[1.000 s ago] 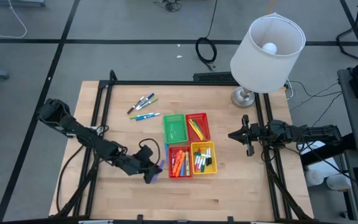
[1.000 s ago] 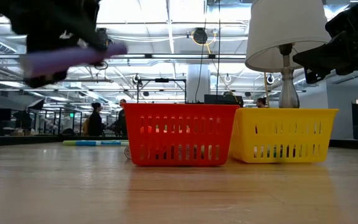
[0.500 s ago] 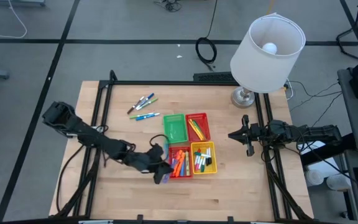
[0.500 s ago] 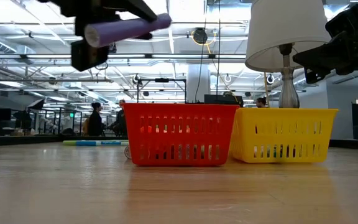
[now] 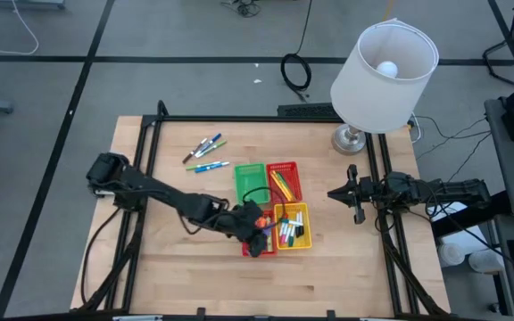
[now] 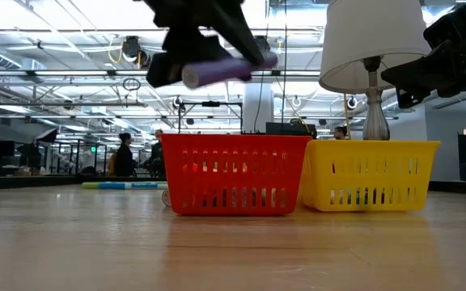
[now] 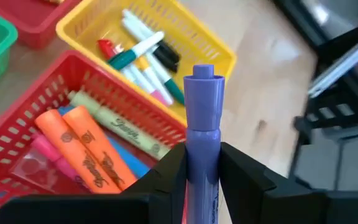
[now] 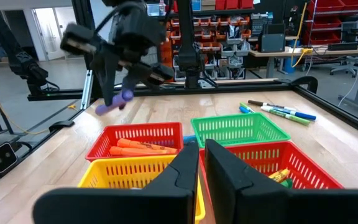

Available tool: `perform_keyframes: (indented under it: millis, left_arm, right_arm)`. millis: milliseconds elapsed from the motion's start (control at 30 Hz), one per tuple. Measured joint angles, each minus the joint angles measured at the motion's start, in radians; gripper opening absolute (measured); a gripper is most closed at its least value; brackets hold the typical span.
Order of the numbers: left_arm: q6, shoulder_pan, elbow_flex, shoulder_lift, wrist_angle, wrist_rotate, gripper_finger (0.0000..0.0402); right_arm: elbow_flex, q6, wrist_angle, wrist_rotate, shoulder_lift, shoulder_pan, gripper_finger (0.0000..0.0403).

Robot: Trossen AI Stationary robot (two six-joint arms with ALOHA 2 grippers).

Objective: Pick & Place Markers
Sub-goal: Put the large purple highlighter into the bottom red bin

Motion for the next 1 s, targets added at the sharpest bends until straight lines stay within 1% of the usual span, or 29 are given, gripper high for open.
perform_keyframes:
  millis: [100, 233, 467, 700, 1000]
  left_arm:
    - [0.007, 0.021, 0.052, 0.057, -0.046, 0.025, 0.0092]
    - [0.002, 0.049, 0.072, 0.103, -0.056, 0.048, 0.0092]
    - [-0.052, 0.073, 0.072, 0.126, -0.097, 0.048, 0.0092]
    - [-0.097, 0.072, 0.072, 0.126, -0.156, -0.011, 0.0092]
    - [-0.099, 0.063, 0.058, 0.126, -0.14, -0.043, 0.0092]
  right_arm:
    - [0.0, 0.0, 0.0, 0.0, 0.0, 0.0, 0.0018]
    - [0.0, 0.0, 0.0, 0.0, 0.0, 0.0, 0.0018]
    - [0.0, 0.0, 0.001, 0.0, 0.0, 0.0, 0.0018]
    - [0.0, 0.0, 0.001, 0.0, 0.0, 0.0, 0.0018]
    - [0.0, 0.0, 0.001, 0.0, 0.0, 0.0, 0.0018]
